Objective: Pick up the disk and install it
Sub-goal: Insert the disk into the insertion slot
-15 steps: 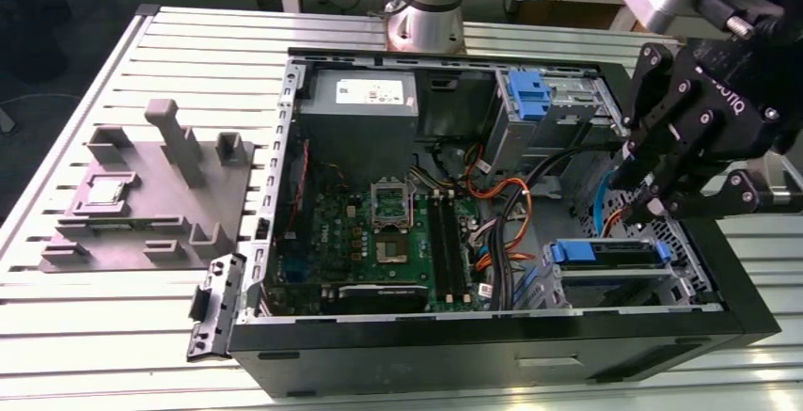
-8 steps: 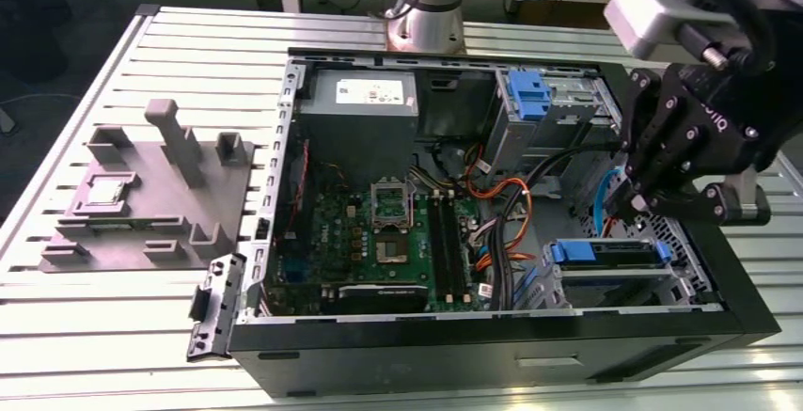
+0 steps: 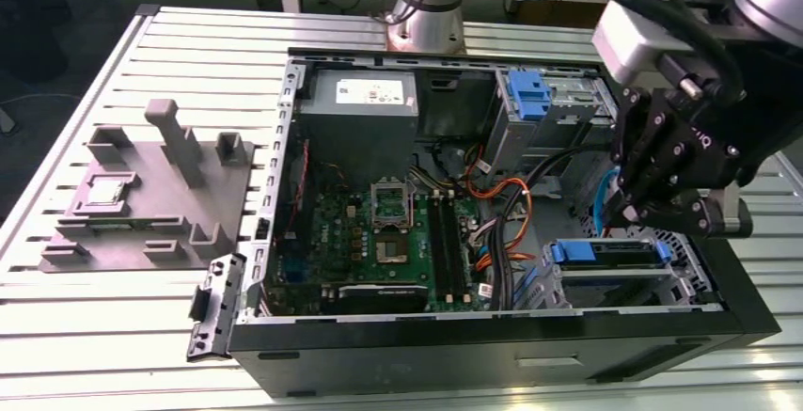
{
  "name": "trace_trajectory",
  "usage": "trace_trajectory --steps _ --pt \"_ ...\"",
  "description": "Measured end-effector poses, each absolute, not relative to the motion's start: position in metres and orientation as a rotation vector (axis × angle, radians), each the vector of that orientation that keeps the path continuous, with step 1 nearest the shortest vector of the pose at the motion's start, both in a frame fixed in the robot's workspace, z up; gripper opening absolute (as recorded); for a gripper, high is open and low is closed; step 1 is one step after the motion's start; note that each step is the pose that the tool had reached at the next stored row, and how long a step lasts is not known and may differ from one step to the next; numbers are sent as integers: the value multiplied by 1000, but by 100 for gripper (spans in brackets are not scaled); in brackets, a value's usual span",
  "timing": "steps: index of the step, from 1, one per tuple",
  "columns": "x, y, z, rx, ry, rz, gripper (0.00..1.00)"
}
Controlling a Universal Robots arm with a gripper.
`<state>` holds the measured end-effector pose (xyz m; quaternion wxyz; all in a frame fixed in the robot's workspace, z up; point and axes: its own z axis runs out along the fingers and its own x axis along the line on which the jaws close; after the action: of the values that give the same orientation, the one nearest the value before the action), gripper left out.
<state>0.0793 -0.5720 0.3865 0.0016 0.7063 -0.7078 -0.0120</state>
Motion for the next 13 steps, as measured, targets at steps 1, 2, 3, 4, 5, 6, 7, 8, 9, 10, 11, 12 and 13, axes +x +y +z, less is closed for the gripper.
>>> trace_trajectory --steps 1,2,3,4,5,6,7,8,9,10,11,12,13 --pt "79 -572 385 2217 -2222 -36 10" --pt "79 -572 384 2218 -2223 -34 10" --pt "79 -572 382 2219 -2224 -32 10" --pt "79 -572 381 2220 -2225 -30 10" --pt "79 -572 379 2221 -2226 -27 10" --pt "79 -572 378 2222 -2227 -26 10" --pt "79 -572 376 2223 -2227 -24 10" --pt "79 -572 374 2223 -2228 -23 10" --pt "79 -572 373 2224 -2228 -22 10" --pt "79 -572 371 2224 -2229 -22 10" --pt "79 -572 369 2224 -2229 -21 10" --pt "79 -572 368 2225 -2229 -20 10" --pt "79 -572 367 2225 -2229 -20 10"
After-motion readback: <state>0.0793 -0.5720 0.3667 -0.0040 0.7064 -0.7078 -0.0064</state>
